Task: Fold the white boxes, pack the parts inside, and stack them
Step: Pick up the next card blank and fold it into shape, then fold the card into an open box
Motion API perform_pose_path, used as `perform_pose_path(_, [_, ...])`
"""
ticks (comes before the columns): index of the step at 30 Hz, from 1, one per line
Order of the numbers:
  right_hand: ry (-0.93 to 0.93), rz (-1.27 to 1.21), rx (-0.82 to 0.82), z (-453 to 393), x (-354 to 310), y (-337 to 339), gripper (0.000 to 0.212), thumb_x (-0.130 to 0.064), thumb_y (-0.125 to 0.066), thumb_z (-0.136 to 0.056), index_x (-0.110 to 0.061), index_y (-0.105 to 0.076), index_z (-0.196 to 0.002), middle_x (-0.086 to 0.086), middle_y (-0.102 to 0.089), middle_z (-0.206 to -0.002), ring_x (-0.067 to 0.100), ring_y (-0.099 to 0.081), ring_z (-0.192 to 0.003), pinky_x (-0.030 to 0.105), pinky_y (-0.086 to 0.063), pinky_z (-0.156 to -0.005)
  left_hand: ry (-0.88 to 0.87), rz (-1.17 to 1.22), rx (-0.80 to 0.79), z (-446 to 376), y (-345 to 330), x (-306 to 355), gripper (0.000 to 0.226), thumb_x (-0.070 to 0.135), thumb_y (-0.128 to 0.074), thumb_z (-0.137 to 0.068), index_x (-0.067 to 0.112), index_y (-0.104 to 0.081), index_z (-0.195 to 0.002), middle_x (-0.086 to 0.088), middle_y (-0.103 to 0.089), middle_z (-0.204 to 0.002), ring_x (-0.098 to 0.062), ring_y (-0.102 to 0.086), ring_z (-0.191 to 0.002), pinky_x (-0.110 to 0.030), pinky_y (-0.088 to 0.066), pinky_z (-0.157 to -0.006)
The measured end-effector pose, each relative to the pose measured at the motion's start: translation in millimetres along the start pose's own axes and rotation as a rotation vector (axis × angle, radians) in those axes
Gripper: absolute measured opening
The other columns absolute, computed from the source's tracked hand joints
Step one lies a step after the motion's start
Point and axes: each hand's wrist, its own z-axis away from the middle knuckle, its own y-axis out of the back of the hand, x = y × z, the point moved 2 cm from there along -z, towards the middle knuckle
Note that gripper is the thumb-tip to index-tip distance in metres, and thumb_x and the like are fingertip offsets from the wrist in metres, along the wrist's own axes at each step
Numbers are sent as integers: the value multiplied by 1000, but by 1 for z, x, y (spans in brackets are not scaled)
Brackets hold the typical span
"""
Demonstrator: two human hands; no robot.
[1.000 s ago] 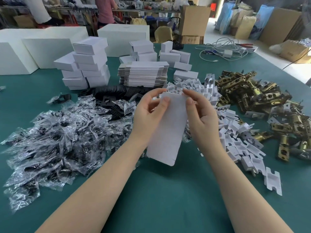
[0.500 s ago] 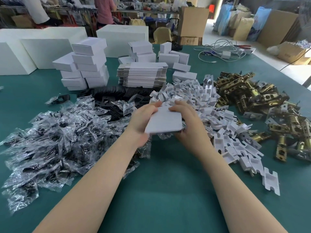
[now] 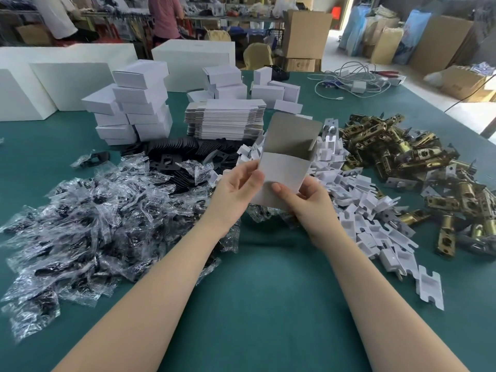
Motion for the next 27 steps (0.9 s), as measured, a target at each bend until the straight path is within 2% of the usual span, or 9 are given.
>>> perform_pose_path(2, [22, 129, 47, 1, 0, -2, 31, -33, -73, -85, -24, -63, -113, -7, -73, -89, 7, -66, -71, 18, -51, -54, -23, -99, 44, 1, -1, -1, 56, 60, -69, -79, 25, -58, -122, 1, -72, -111, -12, -68, -101, -26, -54, -82])
perform_pose_path(5, [46, 272, 89, 1, -2, -2, 38, -39, -64, -92, -23, -57, -126, 3, -70, -93, 23, -67, -77, 34, -56, -63, -20, -122, 112, 0, 1, -6, 32, 41, -67, -82, 30, -57, -110, 10, -71, -98, -1, -67, -88, -18, -52, -72])
perform_pose_path(7, [87, 304, 61, 2, -3, -1, 28, -39, -59, -96, -29, -60, -122, 6, -71, -92, 27, -65, -82, 37, -55, -68, -14, -84, 125, 0, 1, -9, 35, 38, -68, -82, 28, -55, -112, 9, -70, -102, -2, -67, -91, -19, -53, -73])
perform_pose_path(11, [186, 464, 53, 3, -3, -3, 32, -41, -49, -101, -31, -61, -130, -7, -71, -96, 8, -63, -83, 22, -52, -69, -35, -50, 170, 0, 1, -10, 47, 39, -67, -83, 23, -51, -124, 4, -69, -111, -5, -68, -97, -18, -53, -76])
perform_pose_path(15, [257, 600, 245, 3, -4, 2, 45, -38, -54, -99, -20, -51, -140, -5, -62, -122, 9, -57, -106, 30, -51, -89, -65, -62, 147, 2, 0, -12, 39, 28, -69, -82, 35, -48, -115, 10, -64, -115, 3, -66, -98, -13, -51, -77])
perform_pose_path(19, [203, 403, 490, -4, -20, 20, 40, -24, -59, -96, -26, -48, -135, -8, -55, -120, 13, -57, -104, 36, -53, -89, -48, -195, -5, 6, -4, -16, 49, 27, -66, -83, 47, -39, -119, 15, -58, -118, 5, -63, -102, -11, -50, -79])
perform_pose_path(22, [99, 396, 559, -26, -41, 50, 43, -22, -58, -95, -24, -47, -136, -5, -54, -119, 11, -59, -94, 30, -53, -78, -29, -203, -18, 4, -4, -19, 50, 33, -68, -81, 51, -40, -118, 7, -61, -117, -4, -65, -102, -19, -53, -82])
perform_pose_path(25, [-2, 723, 483, -49, -60, 93, 43, -17, -58, -93, -17, -52, -135, 0, -59, -122, 10, -59, -75, 21, -48, -59, -44, -186, 37, 4, -4, -18, 42, 38, -69, -81, 47, -48, -116, 2, -63, -116, -13, -65, -103, -30, -55, -88])
perform_pose_path(27, [-93, 1114, 387, -60, -65, 125, 37, -17, -56, -93, -16, -59, -131, 4, -64, -122, 22, -64, -80, 25, -50, -60, -45, -165, 60, 4, -3, -17, 39, 38, -69, -81, 44, -51, -115, 9, -67, -111, -8, -65, -101, -28, -54, -87])
